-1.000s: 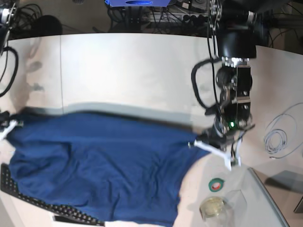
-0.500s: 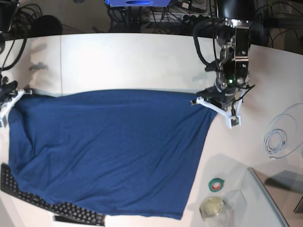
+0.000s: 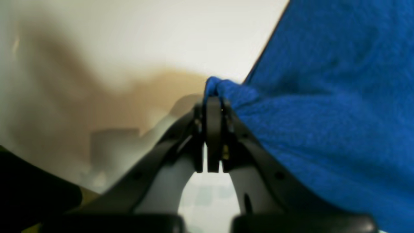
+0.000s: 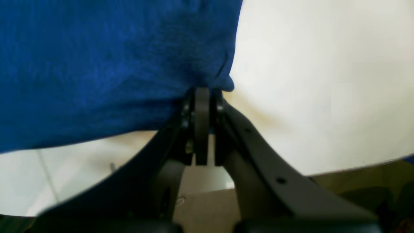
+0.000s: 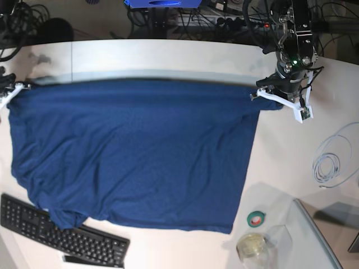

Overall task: Layout the t-shirt on the table in an organized manner, then fold the t-shirt properly
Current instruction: 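Lift the shirt with both grippers and lay it back down flatter, then hold the shirt edge with both grippers and pull it straight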

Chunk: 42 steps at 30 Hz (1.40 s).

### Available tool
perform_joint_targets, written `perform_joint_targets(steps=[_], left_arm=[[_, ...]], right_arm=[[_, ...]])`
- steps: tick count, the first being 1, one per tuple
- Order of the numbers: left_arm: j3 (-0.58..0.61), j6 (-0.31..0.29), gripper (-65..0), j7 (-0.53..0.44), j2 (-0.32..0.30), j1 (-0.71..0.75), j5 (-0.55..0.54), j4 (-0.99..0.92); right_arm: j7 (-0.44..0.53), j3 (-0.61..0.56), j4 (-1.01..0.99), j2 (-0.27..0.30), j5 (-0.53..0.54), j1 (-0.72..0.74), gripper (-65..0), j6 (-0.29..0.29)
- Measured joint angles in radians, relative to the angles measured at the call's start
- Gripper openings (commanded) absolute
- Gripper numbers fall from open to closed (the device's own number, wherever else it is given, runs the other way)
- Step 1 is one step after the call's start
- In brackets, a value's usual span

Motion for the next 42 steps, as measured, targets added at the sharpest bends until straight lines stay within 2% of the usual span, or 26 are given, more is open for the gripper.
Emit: perform_joint_targets(steps=[8,12,15,21,24,25,26,27,28,30,31,32,34,36,39,42], left_arm=[[0.01,0.0,-65.0,0.002,0.004,-0.002,-0.001,-0.084],[0.003,0.0,-65.0,0.002,0.003,-0.016,-0.005,-0.082],[0.003,0.0,-65.0,0.002,0.004,-0.052,-0.004,-0.079],[0.009,0.001,-65.0,-0.002,0.008,-0.161,-0.003,-0.121],[0.008,0.004,-65.0,-0.002,0.019,-0.206,0.005,-0.177],[0.008,0.006,-65.0,-0.006,0.024,-0.217,0.005,-0.198],[0.01,0.002,-65.0,-0.005,0.027,-0.226,0.003,-0.216],[0.02,0.003,-65.0,-0.003,0.029,-0.227,0.005,-0.225],[0.037,0.006,-65.0,-0.005,0.027,-0.227,0.005,-0.233],[0.063,0.006,-65.0,-0.005,0.027,-0.215,0.004,-0.235],[0.07,0.005,-65.0,-0.003,0.028,-0.209,0.003,-0.236],[0.076,0.003,-65.0,-0.004,0.029,-0.203,0.003,-0.239],[0.079,0.003,-65.0,0.0,0.031,-0.195,0.003,-0.241],[0.07,0.003,-65.0,-0.003,0.027,-0.185,0.004,-0.24],[0.07,0.006,-65.0,-0.003,0.022,-0.185,0.005,-0.238],[0.072,0.003,-65.0,-0.003,0.022,-0.189,0.004,-0.236]], right_arm=[[-0.011,-0.001,-0.008,-0.004,-0.005,0.021,-64.8,-0.002],[-0.013,-0.004,-0.003,0.0,0.002,0.092,-64.8,-0.002],[-0.077,-0.031,-0.035,0.024,-0.002,0.184,-64.8,-0.002],[-0.015,-0.187,-0.303,0.049,-0.003,0.408,-64.5,-0.011],[0.114,-0.255,-0.478,0.044,-0.005,0.51,-63.8,-0.009],[0.168,-0.274,-0.528,0.045,-0.009,0.538,-61.7,-0.01],[0.212,-0.298,-0.573,0.049,-0.009,0.563,-56.3,-0.01],[0.217,-0.331,-0.595,0.053,-0.01,0.58,-48.6,-0.01],[0.201,-0.38,-0.615,0.069,-0.019,0.594,-39.0,-0.009],[0.11,-0.426,-0.602,0.09,-0.064,0.598,-20.0,-0.009],[0.062,-0.409,-0.567,0.093,-0.087,0.581,-12.6,-0.01],[0.042,-0.366,-0.503,0.093,-0.097,0.541,-8.7,-0.011],[0.03,-0.237,-0.335,0.087,-0.1,0.413,-8.4,-0.011],[0.016,-0.14,-0.227,0.057,-0.131,0.284,-8.9,-0.02],[-0.007,-0.129,-0.253,0.008,-0.147,0.217,-8.9,-0.015],[0.123,-0.141,-0.333,-0.013,-0.118,0.246,-9.3,0.004]])
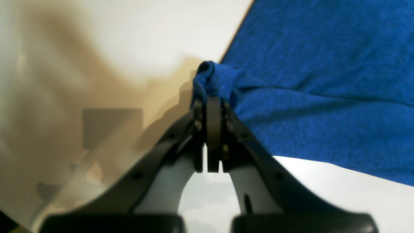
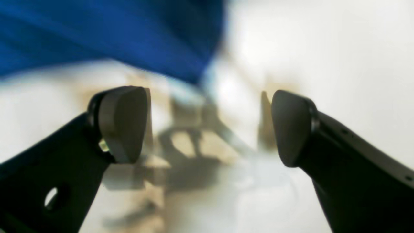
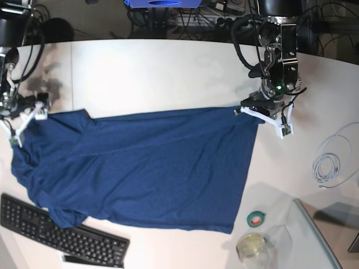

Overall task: Layout the t-shirt on the table in an organized manner, then fold the t-shirt properly
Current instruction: 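Hold the shirt edge with both grippers and pull it straight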

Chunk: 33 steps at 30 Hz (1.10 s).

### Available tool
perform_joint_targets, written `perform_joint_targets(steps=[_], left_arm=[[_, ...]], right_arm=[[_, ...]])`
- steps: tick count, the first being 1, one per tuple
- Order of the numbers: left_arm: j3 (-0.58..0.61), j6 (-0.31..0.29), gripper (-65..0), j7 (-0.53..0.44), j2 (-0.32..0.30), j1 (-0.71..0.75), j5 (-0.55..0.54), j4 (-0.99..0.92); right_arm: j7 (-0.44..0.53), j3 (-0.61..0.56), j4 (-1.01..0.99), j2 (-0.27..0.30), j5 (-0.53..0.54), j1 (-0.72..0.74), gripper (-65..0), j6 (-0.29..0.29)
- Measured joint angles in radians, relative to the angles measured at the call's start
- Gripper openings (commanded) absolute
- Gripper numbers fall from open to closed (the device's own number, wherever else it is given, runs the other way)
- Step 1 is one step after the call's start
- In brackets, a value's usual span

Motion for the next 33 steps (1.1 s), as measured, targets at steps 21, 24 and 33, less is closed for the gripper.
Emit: perform_joint_targets(steps=[21,24,33], left_arm=[[-0.009,0.0,-65.0,-0.001,-0.005,0.001,0.0,-0.004],[-0.01,0.0,-65.0,-0.001,-0.003,0.001,0.0,-0.005],[-0.009,0.0,-65.0,0.0,-0.003,-0.002,0.0,-0.005]], right_arm=[[-0.039,0.012,0.034,-0.014,-0.021,-0.041,-64.8,-0.007],[-0.101,0.014,0.195,-0.049,-0.024,-0.146,-64.8,-0.009],[-0.027,0.005,0.2,-0.077,-0.02,-0.122,-37.8,-0.015]])
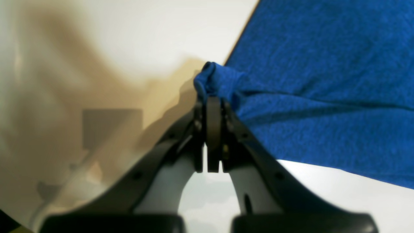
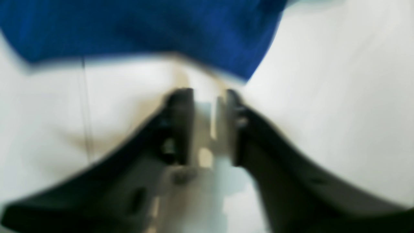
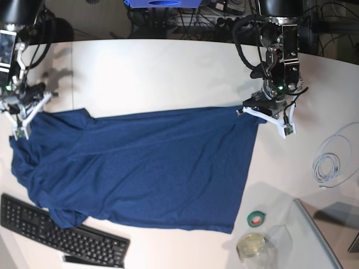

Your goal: Layout the t-shirt on the table in an organized manner, then fold the t-shirt properly

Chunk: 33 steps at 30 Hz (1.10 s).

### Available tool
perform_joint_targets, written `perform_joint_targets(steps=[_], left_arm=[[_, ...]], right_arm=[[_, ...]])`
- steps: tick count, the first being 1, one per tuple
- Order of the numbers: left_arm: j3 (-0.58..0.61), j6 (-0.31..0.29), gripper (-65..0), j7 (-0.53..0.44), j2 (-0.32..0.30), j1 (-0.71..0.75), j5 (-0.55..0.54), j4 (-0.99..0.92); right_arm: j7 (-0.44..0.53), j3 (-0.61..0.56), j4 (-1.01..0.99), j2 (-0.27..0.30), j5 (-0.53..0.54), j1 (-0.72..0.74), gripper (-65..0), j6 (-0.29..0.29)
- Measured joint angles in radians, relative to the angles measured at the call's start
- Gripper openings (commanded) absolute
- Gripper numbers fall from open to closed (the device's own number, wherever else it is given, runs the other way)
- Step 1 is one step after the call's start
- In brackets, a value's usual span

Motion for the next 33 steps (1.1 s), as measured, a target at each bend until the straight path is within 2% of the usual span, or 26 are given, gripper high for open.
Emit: perform_joint_targets(steps=[2,5,8,9,10,13,14,15,16,18,23,27,31,33], left_arm=[[0.0,0.0,-65.0,0.0,-0.002,0.002,0.0,0.002],[-0.001,0.0,-65.0,0.0,-0.003,0.005,0.0,0.002],[0.001,-0.001,-65.0,0.0,-0.008,0.005,-0.001,0.002],[0.001,0.0,-65.0,0.0,-0.012,0.005,0.0,0.002],[0.0,0.0,-65.0,0.0,-0.017,0.005,0.0,0.002],[0.0,-0.001,-65.0,0.0,-0.016,0.006,0.0,0.002],[0.0,-0.001,-65.0,0.0,-0.016,0.006,-0.001,0.002],[0.0,0.0,-65.0,0.0,-0.016,0.006,0.0,0.002],[0.0,0.0,-65.0,0.0,-0.016,0.006,0.0,0.002],[0.0,0.0,-65.0,0.0,-0.013,0.006,-0.001,0.003],[0.0,0.002,-65.0,0.0,-0.01,0.006,-0.001,0.004],[0.006,0.002,-65.0,0.0,-0.008,0.006,-0.004,0.006],[0.01,0.002,-65.0,0.002,-0.008,0.012,-0.005,0.043],[0.011,0.0,-65.0,0.004,-0.008,0.019,-0.005,0.077]], right_arm=[[0.003,-0.029,-0.068,0.029,0.004,0.04,-32.3,0.0],[0.003,-0.081,-0.167,0.06,0.0,0.081,-32.6,-0.001],[0.064,-0.099,-0.248,0.072,0.01,0.117,-32.7,-0.001],[0.089,-0.101,-0.272,0.073,0.013,0.13,-35.1,-0.002],[0.097,-0.105,-0.287,0.073,0.014,0.141,-41.0,-0.001],[0.109,-0.108,-0.299,0.071,0.025,0.143,-62.1,0.014],[0.113,-0.108,-0.299,0.067,0.014,0.143,-65.0,0.011],[0.112,-0.108,-0.297,0.068,0.016,0.141,-65.0,0.011],[0.095,-0.108,-0.283,0.069,0.019,0.138,-64.5,0.012],[0.004,-0.109,-0.206,0.063,0.006,0.099,-64.8,0.01],[-0.201,-0.103,0.121,0.019,-0.003,-0.09,-64.8,0.007],[-0.267,-0.105,0.353,0.017,0.015,-0.152,-64.8,0.01],[-0.393,-0.103,0.454,0.0,0.004,-0.196,-64.8,0.01],[-0.395,-0.103,0.501,-0.001,0.015,-0.187,-64.8,0.01]])
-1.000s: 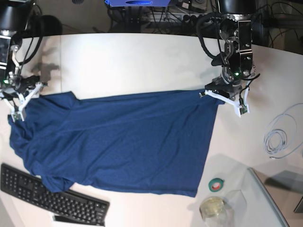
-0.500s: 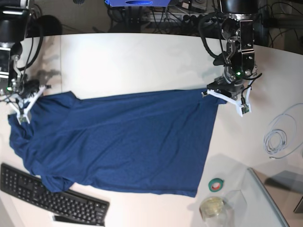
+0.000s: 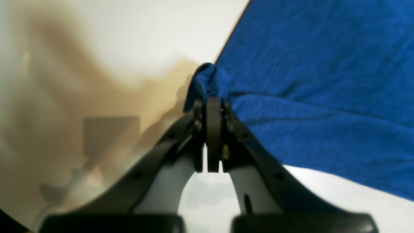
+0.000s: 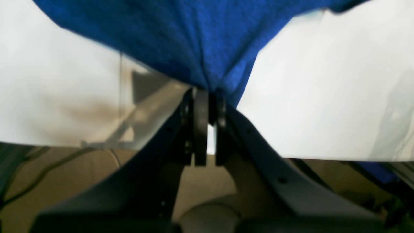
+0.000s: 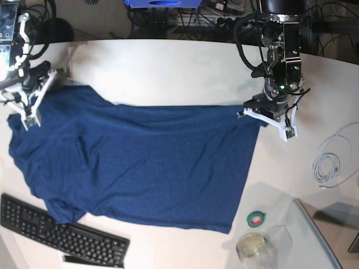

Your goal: Layout the t-shirt on the table in an organized manner, then fold the t-shirt properly

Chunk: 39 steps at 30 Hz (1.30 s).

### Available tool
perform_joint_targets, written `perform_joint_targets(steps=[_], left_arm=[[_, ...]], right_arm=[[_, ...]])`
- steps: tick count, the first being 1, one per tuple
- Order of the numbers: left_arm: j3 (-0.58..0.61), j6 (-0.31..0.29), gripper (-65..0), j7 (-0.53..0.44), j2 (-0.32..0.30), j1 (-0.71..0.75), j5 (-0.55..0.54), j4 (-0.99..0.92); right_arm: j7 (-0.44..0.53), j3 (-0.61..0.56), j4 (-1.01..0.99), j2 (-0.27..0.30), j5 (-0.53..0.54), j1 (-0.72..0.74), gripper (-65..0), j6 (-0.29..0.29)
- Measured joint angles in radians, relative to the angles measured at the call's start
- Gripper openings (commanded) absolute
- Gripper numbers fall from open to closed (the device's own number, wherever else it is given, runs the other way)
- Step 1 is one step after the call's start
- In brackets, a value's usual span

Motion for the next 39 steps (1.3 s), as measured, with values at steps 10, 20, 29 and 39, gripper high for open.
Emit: perform_joint_targets(steps=[10,20,29,39], left_arm=[[-0.002,0.003,-65.0,0.0,0.0,0.0,0.004,0.056],[-0.005,0.003,-65.0,0.0,0.0,0.017,0.005,0.058],[-0.011,0.002,-65.0,-0.001,0.0,0.034,0.003,0.058],[-0.011,0.002,-65.0,-0.003,0.0,0.03,0.005,0.058]], right_arm=[[-0.062,-0.011,-0.017,0.001,0.0,0.272,-64.8,0.0],[0.169,-0.221,-0.687,0.006,-0.006,0.658,-46.7,-0.008],[0.112,-0.238,-0.456,0.048,-0.021,0.467,-27.5,-0.016],[0.236,-0.239,-0.596,-0.001,-0.016,0.412,-28.1,-0.012]])
